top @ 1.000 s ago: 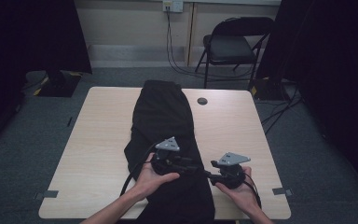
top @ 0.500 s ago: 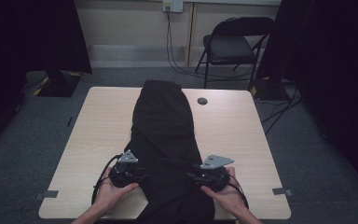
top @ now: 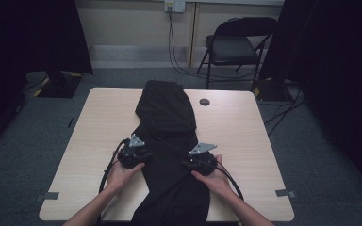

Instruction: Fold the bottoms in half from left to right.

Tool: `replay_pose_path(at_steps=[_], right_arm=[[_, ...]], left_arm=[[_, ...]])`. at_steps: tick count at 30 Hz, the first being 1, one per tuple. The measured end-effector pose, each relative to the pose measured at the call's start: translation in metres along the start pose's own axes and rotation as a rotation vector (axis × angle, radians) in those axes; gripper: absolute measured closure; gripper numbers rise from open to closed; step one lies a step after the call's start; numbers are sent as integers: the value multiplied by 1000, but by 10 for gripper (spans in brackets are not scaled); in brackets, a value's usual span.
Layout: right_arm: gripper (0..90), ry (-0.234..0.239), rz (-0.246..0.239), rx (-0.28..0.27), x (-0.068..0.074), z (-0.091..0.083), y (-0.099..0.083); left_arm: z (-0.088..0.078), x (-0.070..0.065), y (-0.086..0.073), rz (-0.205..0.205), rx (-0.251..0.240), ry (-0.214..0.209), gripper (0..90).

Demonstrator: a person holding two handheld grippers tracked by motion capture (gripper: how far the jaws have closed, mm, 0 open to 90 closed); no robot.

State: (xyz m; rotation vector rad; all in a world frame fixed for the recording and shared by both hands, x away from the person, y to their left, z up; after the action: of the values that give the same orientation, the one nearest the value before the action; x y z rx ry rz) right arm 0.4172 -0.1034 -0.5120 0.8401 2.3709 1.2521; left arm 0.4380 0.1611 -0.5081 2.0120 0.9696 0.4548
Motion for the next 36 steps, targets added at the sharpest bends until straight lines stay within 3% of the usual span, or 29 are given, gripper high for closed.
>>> replay_pose_path(at_steps=[7,9,11,14,15,17,20,22,23,26,29,30,32,33,34,36], right_arm=[[624,-61,-14,-21,-31,26,15],[624,-73,-25,-16,-39,31,19],[624,-94,-7,-20,-47,37,23],[592,-113,1,-5,-51,42,27],[550,-128,-21,13,-50,42,29],[529,-124,-17,22,-48,36,30],[509,-119,-6,-29,-44,15,35],[503,-129,-4,-68,-40,0,36],[504,-110,4,-79,-37,-8,35],[504,-83,0,-87,-27,-26,27],[504,-72,4,-54,-17,-42,13],[503,-70,11,-57,-16,-47,9],[501,-70,17,-52,-15,-55,2],[500,-70,21,-46,-15,-58,-1],[498,-69,25,-42,-15,-60,-5],[498,-75,32,-37,-17,-62,-7]], left_arm=[[26,24,18,-31,-22,63,693],[32,32,18,-53,-67,84,692],[38,36,22,-66,-80,90,688],[37,37,23,-42,-55,85,621],[34,35,23,-44,-35,67,558],[23,27,23,-52,-37,20,536],[-4,9,25,7,-88,-30,510],[-22,-4,21,21,-93,-97,526],[-30,-12,17,23,-91,-120,541],[-47,-38,3,-2,-78,-236,544],[-58,-59,-10,17,-40,-277,468],[-60,-62,-14,12,-24,-273,427],[-62,-67,-21,-6,-9,-302,386],[-61,-68,-23,1,5,-292,381],[-58,-70,-25,14,21,-311,354],[-51,-73,-28,32,41,-294,356]])
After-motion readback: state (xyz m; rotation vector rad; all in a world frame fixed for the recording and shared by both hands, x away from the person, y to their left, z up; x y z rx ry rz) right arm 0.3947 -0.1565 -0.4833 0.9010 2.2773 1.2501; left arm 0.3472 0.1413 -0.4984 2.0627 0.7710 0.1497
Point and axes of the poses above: each handheld gripper's, and its own axes: z roughly forward along the jaws, y roughly out of its top, x roughly to its left, the point moved 2 cm from there along z, roughly forward along the jaws, and after that the axes turned 8 degrees about -x, right-handed, at the moved point
